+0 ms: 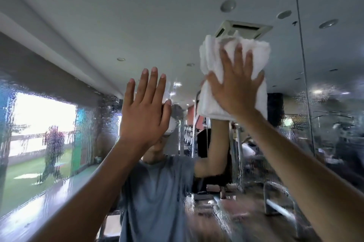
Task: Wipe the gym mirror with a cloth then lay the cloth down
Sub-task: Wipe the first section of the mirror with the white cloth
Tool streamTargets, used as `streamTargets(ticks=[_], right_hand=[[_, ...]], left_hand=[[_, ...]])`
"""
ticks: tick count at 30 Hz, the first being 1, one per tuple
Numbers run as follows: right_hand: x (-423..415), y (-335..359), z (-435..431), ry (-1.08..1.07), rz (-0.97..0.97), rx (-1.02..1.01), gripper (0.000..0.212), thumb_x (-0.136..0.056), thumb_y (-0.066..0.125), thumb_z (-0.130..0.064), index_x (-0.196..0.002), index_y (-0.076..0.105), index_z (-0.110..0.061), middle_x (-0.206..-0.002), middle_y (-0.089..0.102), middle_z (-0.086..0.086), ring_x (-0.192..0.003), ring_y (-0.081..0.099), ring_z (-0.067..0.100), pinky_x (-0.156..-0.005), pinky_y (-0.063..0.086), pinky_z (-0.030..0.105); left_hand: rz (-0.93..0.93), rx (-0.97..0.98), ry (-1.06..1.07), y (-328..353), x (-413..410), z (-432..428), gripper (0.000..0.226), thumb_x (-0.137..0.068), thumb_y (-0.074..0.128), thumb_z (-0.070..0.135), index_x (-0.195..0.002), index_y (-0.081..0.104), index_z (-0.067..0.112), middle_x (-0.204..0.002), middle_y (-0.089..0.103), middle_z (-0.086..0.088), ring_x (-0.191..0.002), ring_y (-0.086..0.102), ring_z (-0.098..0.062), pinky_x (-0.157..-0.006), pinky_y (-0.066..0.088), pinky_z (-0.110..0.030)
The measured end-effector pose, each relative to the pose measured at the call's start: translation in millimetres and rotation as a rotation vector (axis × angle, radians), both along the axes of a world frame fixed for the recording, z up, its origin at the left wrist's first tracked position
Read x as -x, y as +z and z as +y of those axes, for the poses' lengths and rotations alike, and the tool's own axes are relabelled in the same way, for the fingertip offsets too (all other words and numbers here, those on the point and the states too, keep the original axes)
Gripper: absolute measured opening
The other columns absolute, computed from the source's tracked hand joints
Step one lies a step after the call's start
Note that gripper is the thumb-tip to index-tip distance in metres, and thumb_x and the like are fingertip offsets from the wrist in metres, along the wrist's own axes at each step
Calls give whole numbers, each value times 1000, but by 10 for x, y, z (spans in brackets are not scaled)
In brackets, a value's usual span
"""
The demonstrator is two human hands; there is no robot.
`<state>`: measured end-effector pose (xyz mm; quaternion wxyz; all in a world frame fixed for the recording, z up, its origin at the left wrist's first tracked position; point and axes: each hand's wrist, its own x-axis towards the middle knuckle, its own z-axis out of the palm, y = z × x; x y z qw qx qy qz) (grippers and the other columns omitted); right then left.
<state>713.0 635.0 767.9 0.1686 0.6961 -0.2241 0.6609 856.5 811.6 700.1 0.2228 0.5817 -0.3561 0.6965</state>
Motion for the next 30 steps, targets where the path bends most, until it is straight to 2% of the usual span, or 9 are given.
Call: streamTargets(ticks=[5,7,10,14,21,23,25,28,30], right_hand=[[39,-762,23,-40,270,395,75,-94,33,-66,-158,15,-33,-167,3,4,-153,4,30,-113,11,64],[250,-793,-200,-49,328,448,72,-93,36,-62,-157,19,-33,-166,9,4,-153,10,30,-113,16,64],[386,-468,-398,-56,177,184,71,-94,28,-62,-157,17,-32,-166,12,4,-151,15,33,-110,25,67],[124,-199,-64,22,-12,-78,74,-92,17,-66,-158,9,-34,-167,1,3,-153,3,33,-113,10,71],[257,-887,-208,3,386,544,74,-90,41,-62,-155,19,-36,-166,11,4,-153,7,28,-113,17,62],[409,-756,-430,-31,368,477,73,-89,41,-59,-155,18,-36,-165,13,4,-152,10,29,-112,22,64],[430,-550,-477,-29,218,254,70,-92,34,-60,-155,19,-35,-165,16,4,-151,16,32,-110,26,66],[190,-328,-214,12,3,-27,71,-94,25,-65,-157,15,-35,-167,8,2,-152,9,31,-112,14,70],[34,-393,-5,17,3,-8,72,-94,23,-66,-158,12,-34,-167,4,3,-153,5,32,-112,9,70]], left_hand=[[-3,-4,-5,-11,-5,26,60,-103,26,36,-155,32,6,-164,24,-15,-153,18,-30,-123,11,-51],[0,-4,-1,-19,4,16,60,-104,24,36,-156,31,6,-164,23,-15,-154,17,-30,-124,9,-50],[10,-2,11,-31,20,0,60,-105,22,36,-157,29,6,-165,22,-16,-154,14,-30,-124,7,-49],[11,-13,2,-30,18,19,59,-105,22,35,-157,29,6,-165,22,-15,-154,15,-30,-124,8,-50],[-18,-10,-14,-45,-7,52,57,-107,20,34,-155,34,5,-163,26,-16,-153,19,-31,-123,15,-53],[-28,-12,-20,-38,4,60,57,-107,22,33,-154,36,5,-162,29,-16,-152,22,-32,-123,16,-52],[-47,-14,-19,-18,4,76,56,-106,24,32,-152,39,4,-160,33,-17,-151,26,-33,-121,19,-51],[-54,-25,2,-32,-12,97,56,-106,24,33,-153,37,5,-161,31,-16,-151,24,-31,-122,17,-48],[-40,-33,1,-63,-18,89,57,-107,23,33,-155,34,5,-162,28,-16,-152,21,-31,-123,15,-49]])
